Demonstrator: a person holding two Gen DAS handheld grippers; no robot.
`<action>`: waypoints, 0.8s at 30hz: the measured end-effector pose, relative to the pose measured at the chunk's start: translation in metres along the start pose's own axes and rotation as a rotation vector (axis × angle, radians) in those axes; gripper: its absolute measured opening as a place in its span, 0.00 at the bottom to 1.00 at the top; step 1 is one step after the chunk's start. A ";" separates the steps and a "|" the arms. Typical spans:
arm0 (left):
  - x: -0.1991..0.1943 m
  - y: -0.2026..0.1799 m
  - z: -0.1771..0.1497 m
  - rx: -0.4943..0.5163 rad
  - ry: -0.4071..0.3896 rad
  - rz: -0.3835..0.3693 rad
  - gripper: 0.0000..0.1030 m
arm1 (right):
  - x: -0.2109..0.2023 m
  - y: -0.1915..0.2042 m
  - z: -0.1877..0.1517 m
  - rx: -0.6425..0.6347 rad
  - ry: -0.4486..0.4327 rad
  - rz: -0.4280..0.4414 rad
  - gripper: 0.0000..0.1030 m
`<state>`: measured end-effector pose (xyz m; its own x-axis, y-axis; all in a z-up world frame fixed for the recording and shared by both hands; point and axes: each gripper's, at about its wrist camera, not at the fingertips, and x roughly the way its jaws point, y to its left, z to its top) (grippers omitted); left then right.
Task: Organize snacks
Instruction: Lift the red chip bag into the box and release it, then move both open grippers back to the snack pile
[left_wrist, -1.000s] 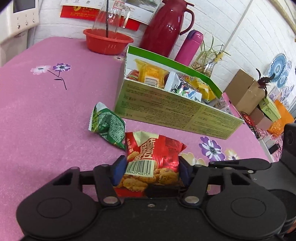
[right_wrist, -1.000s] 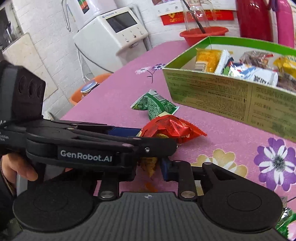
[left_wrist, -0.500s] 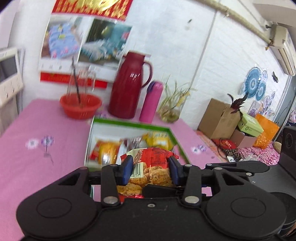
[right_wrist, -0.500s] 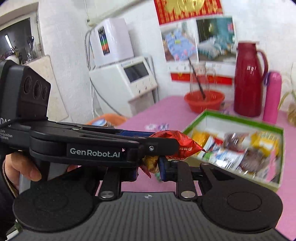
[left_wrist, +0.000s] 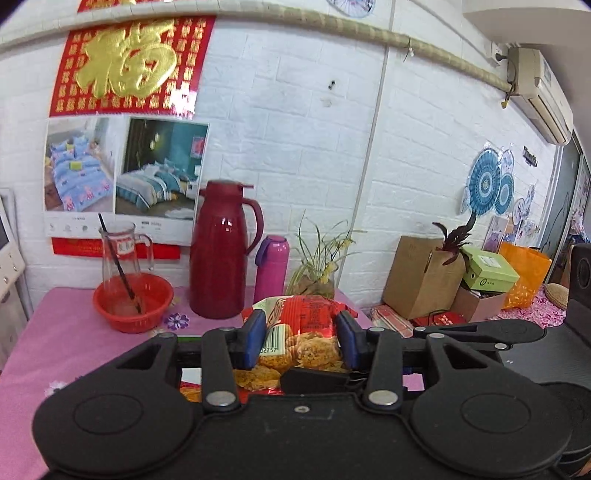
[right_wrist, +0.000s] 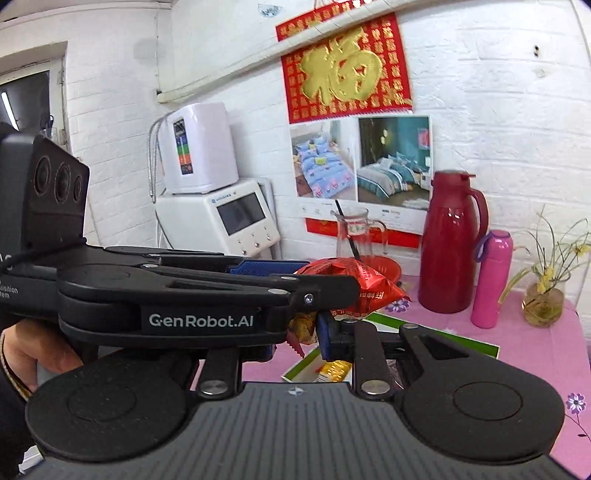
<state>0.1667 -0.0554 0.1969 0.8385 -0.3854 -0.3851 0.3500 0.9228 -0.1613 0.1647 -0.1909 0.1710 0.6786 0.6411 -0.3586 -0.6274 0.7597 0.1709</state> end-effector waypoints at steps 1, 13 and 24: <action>0.009 0.003 -0.003 -0.004 0.017 -0.002 0.54 | 0.005 -0.005 -0.003 0.011 0.009 0.000 0.38; 0.143 0.061 -0.059 -0.089 0.182 0.002 0.97 | 0.115 -0.089 -0.072 0.130 0.147 -0.059 0.43; 0.144 0.072 -0.081 -0.072 0.198 0.089 1.00 | 0.119 -0.101 -0.097 0.158 0.213 -0.225 1.00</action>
<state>0.2787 -0.0442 0.0564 0.7641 -0.3020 -0.5700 0.2422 0.9533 -0.1803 0.2712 -0.2017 0.0219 0.6878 0.4316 -0.5837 -0.3934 0.8974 0.2000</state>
